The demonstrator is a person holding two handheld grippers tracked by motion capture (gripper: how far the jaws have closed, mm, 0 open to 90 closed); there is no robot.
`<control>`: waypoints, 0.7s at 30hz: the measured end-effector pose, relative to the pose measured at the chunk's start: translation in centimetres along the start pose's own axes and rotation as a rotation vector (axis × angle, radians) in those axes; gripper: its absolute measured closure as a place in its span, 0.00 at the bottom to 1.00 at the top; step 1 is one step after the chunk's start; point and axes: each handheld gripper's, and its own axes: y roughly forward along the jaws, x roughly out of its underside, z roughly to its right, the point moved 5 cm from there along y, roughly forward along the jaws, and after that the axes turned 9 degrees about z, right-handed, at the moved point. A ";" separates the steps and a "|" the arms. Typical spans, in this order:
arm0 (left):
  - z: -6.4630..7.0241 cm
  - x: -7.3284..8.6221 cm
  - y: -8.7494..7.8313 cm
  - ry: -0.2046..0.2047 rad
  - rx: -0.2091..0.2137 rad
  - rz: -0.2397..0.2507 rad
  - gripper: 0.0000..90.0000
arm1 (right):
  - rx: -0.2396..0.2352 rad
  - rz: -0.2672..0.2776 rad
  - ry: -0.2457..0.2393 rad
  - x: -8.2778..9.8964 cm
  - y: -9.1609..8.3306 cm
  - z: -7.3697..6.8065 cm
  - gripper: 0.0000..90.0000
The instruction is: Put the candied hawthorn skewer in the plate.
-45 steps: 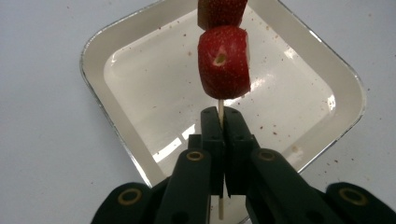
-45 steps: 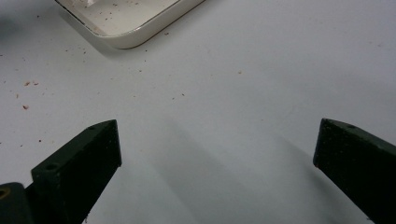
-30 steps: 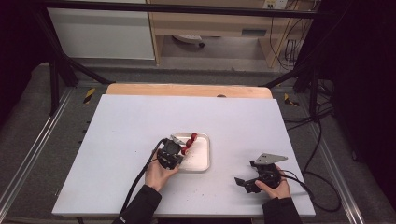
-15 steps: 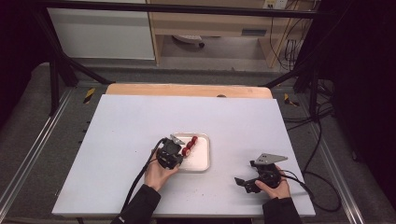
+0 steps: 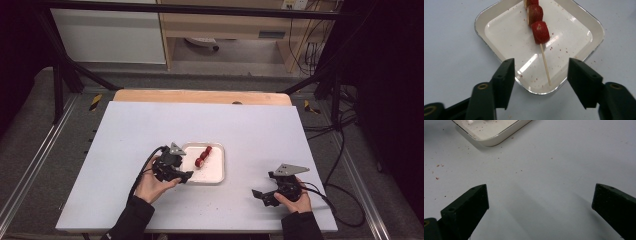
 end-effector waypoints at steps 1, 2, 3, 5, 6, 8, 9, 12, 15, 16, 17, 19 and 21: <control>-0.1 0.2 -0.3 0.002 0.005 0.005 0.41 | 0.000 0.000 0.001 0.0 0.0 0.0 0.02; -0.3 0.4 -0.6 0.004 0.005 0.006 0.39 | -0.001 0.000 0.003 0.0 0.0 0.0 0.02; -0.5 0.6 -1.0 0.010 0.000 0.012 0.35 | 0.000 0.000 -0.001 0.0 0.0 0.0 0.02; -1.0 1.2 -1.7 0.024 0.009 0.022 0.29 | 0.000 0.001 0.003 -0.1 -0.1 0.0 0.02; -1.3 1.6 -2.1 0.025 0.016 0.021 0.27 | -0.002 0.002 0.003 -0.1 -0.1 0.0 0.02; -1.7 2.3 -2.7 0.016 0.016 0.032 0.22 | 0.001 0.004 0.003 -0.1 -0.1 0.0 0.01; -2.0 2.7 -3.0 0.011 0.018 0.037 0.21 | 0.001 0.003 0.004 -0.1 -0.2 0.0 0.01; -2.8 4.1 -3.9 -0.009 0.021 0.049 0.16 | 0.004 0.002 0.007 -0.1 -0.2 0.1 0.01; -3.7 5.6 -4.8 -0.032 -0.002 0.075 0.15 | 0.004 0.003 0.006 0.0 -0.2 0.1 0.01; -4.1 6.2 -5.1 -0.038 -0.011 0.084 0.15 | 0.004 0.002 0.006 0.0 -0.2 0.1 0.01; -4.4 6.7 -5.4 -0.043 -0.020 0.090 0.15 | 0.004 0.003 0.002 0.0 -0.2 0.1 0.01; -5.0 7.8 -5.8 -0.063 -0.042 0.107 0.14 | 0.005 0.002 0.011 0.0 -0.2 0.1 0.01; -5.4 8.7 -6.2 -0.074 -0.057 0.123 0.14 | 0.005 -0.001 0.011 0.1 -0.2 0.1 0.01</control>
